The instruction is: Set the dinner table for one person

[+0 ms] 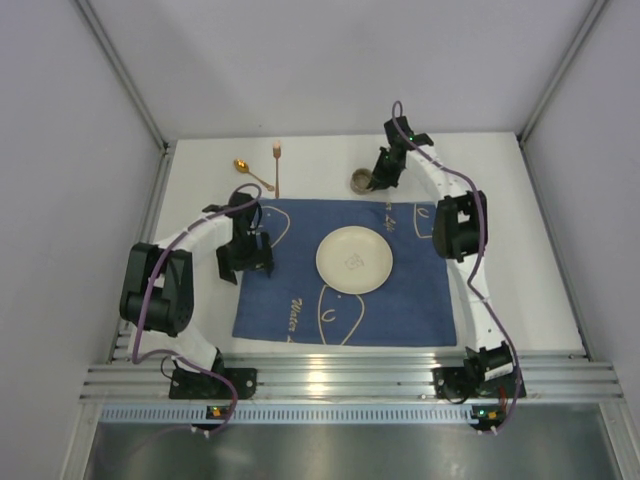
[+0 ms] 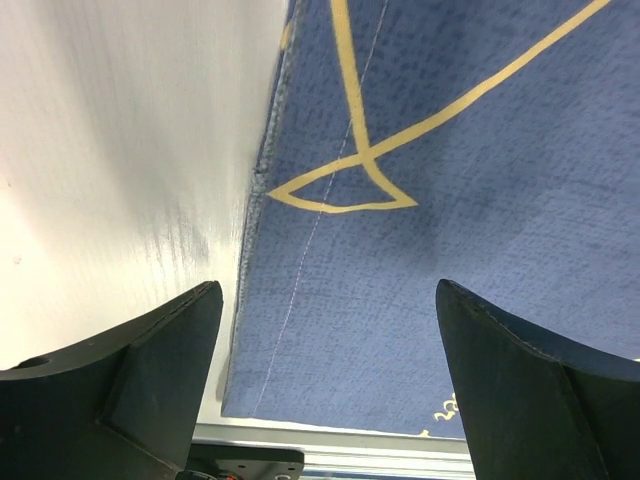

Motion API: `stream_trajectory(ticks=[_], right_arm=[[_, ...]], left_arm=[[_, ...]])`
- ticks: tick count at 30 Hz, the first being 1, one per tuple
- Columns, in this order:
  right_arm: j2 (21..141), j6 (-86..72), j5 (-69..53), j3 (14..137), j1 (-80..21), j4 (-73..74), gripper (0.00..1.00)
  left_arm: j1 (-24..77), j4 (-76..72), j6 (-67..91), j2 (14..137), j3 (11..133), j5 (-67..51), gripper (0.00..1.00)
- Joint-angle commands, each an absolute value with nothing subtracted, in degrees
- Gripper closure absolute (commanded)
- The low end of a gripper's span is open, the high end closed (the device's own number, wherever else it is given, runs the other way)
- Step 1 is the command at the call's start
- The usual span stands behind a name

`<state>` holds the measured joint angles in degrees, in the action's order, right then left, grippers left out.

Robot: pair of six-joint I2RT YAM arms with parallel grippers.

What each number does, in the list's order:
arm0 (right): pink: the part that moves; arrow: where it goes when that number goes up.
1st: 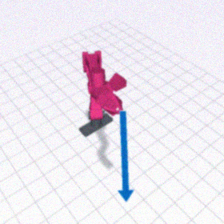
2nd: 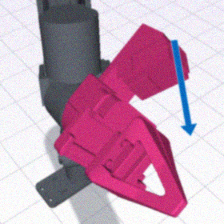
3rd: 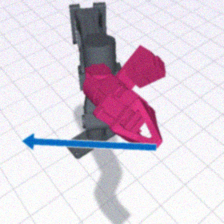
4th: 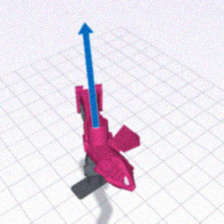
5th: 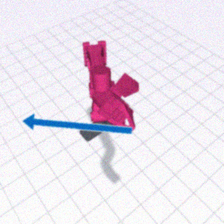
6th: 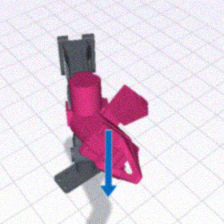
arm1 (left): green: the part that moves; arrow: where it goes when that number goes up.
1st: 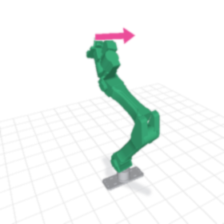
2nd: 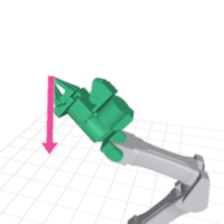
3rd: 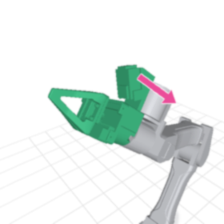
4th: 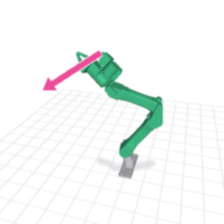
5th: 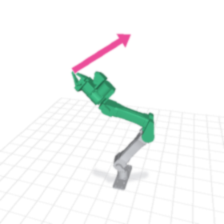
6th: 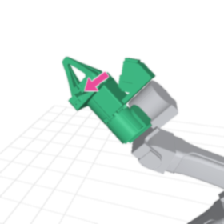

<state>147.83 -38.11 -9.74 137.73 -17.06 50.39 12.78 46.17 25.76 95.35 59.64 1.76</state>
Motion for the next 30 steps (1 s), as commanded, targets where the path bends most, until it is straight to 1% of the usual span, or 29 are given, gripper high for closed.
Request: stream_trajectory(ticks=[1, 5, 7, 10, 11, 12, 13, 14, 16, 17, 18, 19, 21, 23, 26, 30], right_arm=[[145.11, -38.41, -8.35, 141.59, -16.09, 48.96, 1.0], [139.5, -38.5, -7.91, 141.51, -13.63, 48.34, 1.0], [133.79, -36.92, -7.04, 139.67, -12.14, 48.43, 1.0], [123.51, -33.23, -4.85, 130.46, -10.9, 48.69, 1.0], [120.88, -32.53, -4.49, 124.17, -10.72, 49.13, 1.0], [116.06, -31.39, -4.13, 120.97, -10.64, 49.57, 1.0], [113.75, -30.94, -3.7, 117.63, -10.63, 50.7, 1.0], [111.47, -30.59, -3.69, 110.81, -10.63, 51.15, 1.0], [104.61, -29.54, -4.3, 103.31, -10.98, 51.68, 1.0], [102.41, -29.1, -4.48, 96.4, -11.07, 52.55, 1.0], [98.22, -27.96, -4.4, 92.94, -11.25, 52.65, 1.0], [96.26, -27.69, -4.05, 86.37, -11.69, 52.65, 1.0], [91.35, -27.33, -3.61, 80.71, -11.78, 51.6, 1.0], [89.48, -27.42, -2.46, 75.79, -11.51, 49.84, 1.0], [91.05, -27.25, -1.5, 77.6, -10.99, 48.43, 1.0], [98.95, -25.67, 1.39, 84.8, -10.55, 48.86, 1.0]], left_arm=[[12.39, 47.2, 24.7, 95.01, 63.19, 0.97, 0.07], [12.39, 47.55, 24.52, 95.89, 66.7, 0.88, 0.07], [12.39, 47.72, 24.52, 96.67, 69.51, 1.14, 0.07], [12.39, 48.08, 24.87, 98.25, 73.38, 0.88, 0.07], [12.39, 47.9, 25.22, 98.61, 74.17, 0.62, 0.07], [12.31, 47.55, 25.4, 98.96, 75.66, 0.35, 0.07], [12.3, 46.94, 25.57, 99.83, 76.37, 0.26, 0.07], [12.3, 46.67, 25.84, 100.45, 77.16, 0.35, 0.07], [12.3, 46.67, 26.02, 102.55, 80.58, -1.67, 0.06], [12.22, 46.93, 26.28, 103.26, 81.99, -1.58, 0.07], [12.22, 47.02, 26.37, 103.97, 84.7, -1.58, 0.06], [12.22, 46.93, 26.45, 105.19, 85.94, -1.58, 0.05], [12.3, 46.5, 26.8, 106.34, 88.93, -1.93, 0.02], [12.22, 45.8, 27.24, 106.96, 90.78, -3.07, 0.02], [12.3, 45.62, 28.21, 107.75, 92.02, -4.74, 0.02], [12.22, 45.44, 28.48, 107.32, 91.5, -5.19, 0.02]])
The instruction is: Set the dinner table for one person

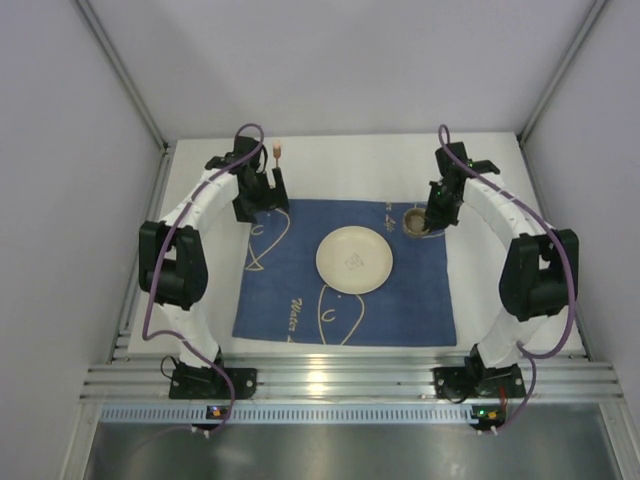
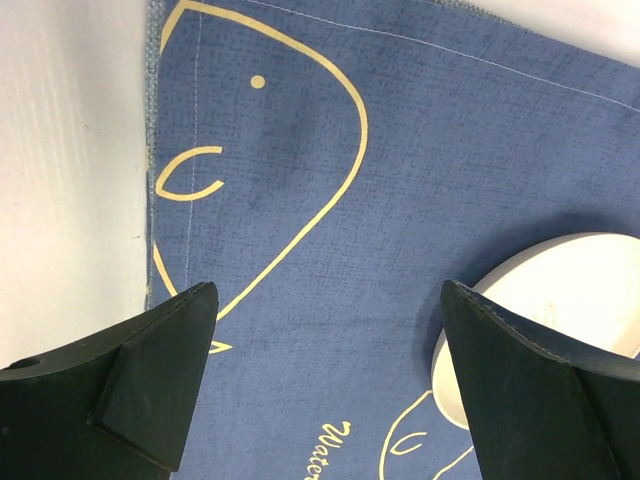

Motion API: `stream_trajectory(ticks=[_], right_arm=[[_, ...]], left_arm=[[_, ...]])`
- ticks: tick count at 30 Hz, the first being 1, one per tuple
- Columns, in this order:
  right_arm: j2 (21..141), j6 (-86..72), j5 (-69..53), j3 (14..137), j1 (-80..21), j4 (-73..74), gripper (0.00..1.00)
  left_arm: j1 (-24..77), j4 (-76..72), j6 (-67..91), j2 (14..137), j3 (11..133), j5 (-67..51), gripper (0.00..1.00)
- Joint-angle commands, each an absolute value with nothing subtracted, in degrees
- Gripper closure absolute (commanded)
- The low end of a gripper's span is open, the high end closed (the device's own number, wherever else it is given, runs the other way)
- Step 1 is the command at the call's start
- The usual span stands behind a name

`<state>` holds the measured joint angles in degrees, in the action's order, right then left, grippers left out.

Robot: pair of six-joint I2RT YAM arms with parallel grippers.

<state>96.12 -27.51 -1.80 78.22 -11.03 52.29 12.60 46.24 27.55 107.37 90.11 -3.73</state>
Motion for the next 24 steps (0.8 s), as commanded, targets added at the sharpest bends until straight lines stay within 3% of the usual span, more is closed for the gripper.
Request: stream_trajectory(ticks=[1, 8, 14, 17, 19, 22, 24], right_arm=[[100.36, -25.49, 2.28, 87.51, -10.29, 49.04, 1.0], [112.13, -25.13, 3.25, 91.58, -10.37, 50.45, 1.0], [113.64, -26.37, 1.85, 87.54, -10.63, 48.87, 1.0], [114.34, -26.11, 1.23, 87.45, -10.55, 48.52, 0.91], [114.17, -26.01, 0.97, 87.28, -10.55, 48.43, 0.56], [111.63, -26.19, 1.32, 85.88, -10.55, 48.43, 0.19], [108.29, -26.37, 1.32, 84.99, -10.28, 48.78, 0.04]], left_arm=[[12.22, 45.44, 28.39, 107.23, 91.41, -5.01, 0.02], [12.04, 44.65, 28.04, 106.7, 92.8, -3.6, 0.02], [10.11, 45.0, 29.0, 109.86, 98.61, -4.13, 0.03], [8.97, 43.34, 29.0, 112.14, 101.41, -3.87, 0.03], [8.53, 42.98, 29.0, 114.69, 103.52, -3.87, 0.03], [8.09, 44.73, 28.13, 120.04, 110.81, -3.08, 0.03], [8.09, 45.61, 26.72, 124.09, 116.09, -1.42, 0.04]])
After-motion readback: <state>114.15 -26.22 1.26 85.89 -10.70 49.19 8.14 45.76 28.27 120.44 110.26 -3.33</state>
